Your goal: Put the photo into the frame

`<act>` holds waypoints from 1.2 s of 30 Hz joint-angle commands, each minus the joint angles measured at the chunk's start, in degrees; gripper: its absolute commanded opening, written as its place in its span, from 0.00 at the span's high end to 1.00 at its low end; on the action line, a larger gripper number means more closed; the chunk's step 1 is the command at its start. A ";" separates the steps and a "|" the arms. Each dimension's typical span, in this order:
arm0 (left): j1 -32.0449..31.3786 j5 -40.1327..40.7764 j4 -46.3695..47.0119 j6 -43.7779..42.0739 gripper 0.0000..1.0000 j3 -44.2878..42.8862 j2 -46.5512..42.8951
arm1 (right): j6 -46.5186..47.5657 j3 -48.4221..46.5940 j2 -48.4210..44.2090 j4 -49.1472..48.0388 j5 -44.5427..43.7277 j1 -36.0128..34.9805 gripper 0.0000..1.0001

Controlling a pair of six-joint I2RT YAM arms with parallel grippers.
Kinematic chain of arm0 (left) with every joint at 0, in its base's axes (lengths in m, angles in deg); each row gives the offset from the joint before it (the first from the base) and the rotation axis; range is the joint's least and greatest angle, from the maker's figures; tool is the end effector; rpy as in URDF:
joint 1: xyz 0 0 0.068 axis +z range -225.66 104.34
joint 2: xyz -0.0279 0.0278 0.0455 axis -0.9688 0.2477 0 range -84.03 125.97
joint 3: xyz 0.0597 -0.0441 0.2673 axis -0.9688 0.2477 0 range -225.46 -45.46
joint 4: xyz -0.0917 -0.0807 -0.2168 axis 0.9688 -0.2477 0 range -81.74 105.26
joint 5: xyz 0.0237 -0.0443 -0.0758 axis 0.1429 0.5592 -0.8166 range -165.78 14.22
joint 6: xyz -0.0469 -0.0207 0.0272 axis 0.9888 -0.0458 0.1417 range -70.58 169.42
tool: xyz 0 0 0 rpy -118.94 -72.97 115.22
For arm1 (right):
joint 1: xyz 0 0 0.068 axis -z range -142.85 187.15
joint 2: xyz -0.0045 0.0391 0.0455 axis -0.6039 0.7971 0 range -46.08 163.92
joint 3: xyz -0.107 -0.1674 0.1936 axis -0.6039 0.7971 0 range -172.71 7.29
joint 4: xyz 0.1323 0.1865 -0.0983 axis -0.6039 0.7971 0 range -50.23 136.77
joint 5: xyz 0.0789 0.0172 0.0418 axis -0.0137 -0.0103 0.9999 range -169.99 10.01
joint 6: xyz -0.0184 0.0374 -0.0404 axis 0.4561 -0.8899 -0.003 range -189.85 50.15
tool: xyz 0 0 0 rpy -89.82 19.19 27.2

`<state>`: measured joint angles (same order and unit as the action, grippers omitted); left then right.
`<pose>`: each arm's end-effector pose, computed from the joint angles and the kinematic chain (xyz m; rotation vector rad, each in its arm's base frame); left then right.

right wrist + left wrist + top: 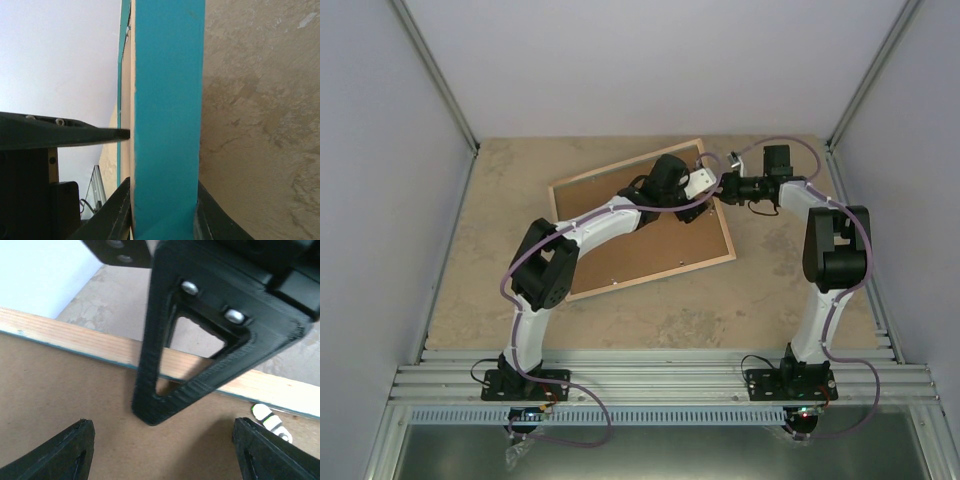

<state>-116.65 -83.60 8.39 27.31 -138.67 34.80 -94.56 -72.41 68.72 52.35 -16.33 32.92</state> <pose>0.3598 -0.3200 0.2411 1.1934 1.7894 -0.3385 0.4151 0.0679 0.2050 -0.1316 2.3063 1.5674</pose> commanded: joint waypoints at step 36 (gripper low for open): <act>18.08 -6.75 -12.63 3.04 0.01 0.68 -22.42 | 28.38 -23.68 -7.31 17.85 -1.97 2.07 0.99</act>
<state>-101.00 -94.20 -4.03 26.15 -140.05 17.51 -79.50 -89.15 67.61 68.06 -15.70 34.67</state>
